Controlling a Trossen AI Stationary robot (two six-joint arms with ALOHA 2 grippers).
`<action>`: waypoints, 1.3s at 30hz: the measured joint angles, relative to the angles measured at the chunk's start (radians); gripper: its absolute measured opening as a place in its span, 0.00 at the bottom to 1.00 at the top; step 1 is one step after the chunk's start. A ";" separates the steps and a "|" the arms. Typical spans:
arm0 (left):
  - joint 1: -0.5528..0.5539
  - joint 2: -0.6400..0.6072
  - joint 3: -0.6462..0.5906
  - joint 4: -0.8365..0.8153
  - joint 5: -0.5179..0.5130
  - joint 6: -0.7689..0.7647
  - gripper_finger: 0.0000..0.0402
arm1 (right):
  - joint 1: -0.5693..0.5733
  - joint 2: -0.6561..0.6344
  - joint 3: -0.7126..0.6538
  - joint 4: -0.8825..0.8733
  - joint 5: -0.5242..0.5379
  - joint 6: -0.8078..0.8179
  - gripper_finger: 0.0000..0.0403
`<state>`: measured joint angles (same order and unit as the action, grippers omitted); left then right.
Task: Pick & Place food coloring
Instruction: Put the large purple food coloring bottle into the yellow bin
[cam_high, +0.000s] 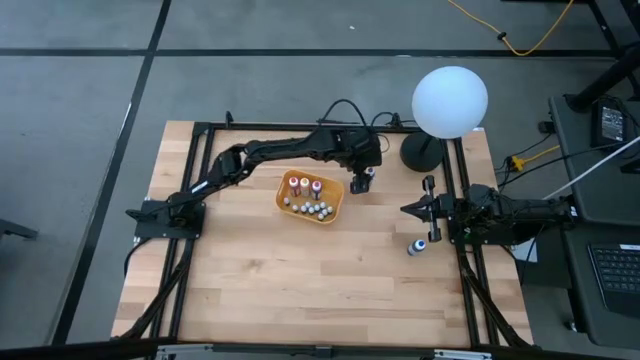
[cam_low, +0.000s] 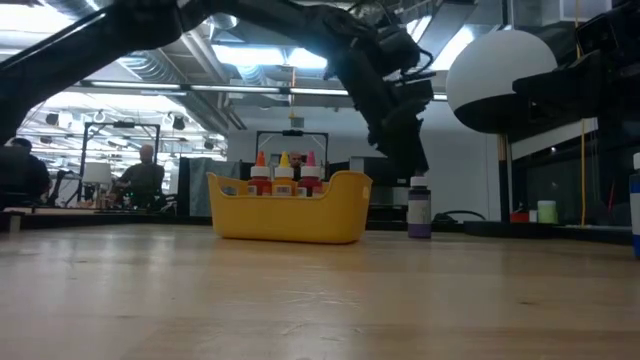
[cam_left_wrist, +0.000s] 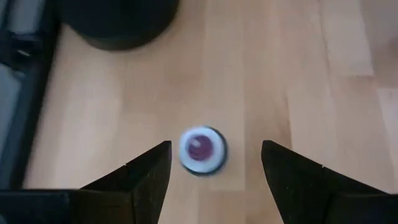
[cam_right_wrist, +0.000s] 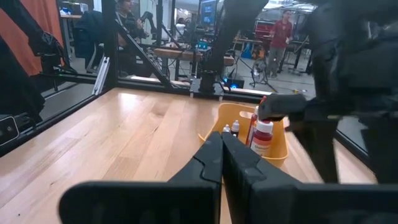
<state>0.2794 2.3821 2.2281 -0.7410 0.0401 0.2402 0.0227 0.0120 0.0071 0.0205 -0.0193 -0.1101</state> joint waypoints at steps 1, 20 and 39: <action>0.001 0.005 0.000 -0.006 0.012 0.002 0.61 | 0.000 0.000 0.000 0.000 0.000 0.000 0.02; 0.011 0.060 0.000 0.030 0.052 0.024 0.41 | 0.000 0.000 0.000 0.000 0.000 0.000 0.02; -0.015 -0.030 0.108 -0.041 0.109 -0.036 0.29 | 0.000 0.000 0.000 0.000 0.000 0.000 0.02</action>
<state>0.2644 2.3524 2.3359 -0.7824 0.1491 0.2040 0.0229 0.0120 0.0069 0.0206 -0.0193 -0.1102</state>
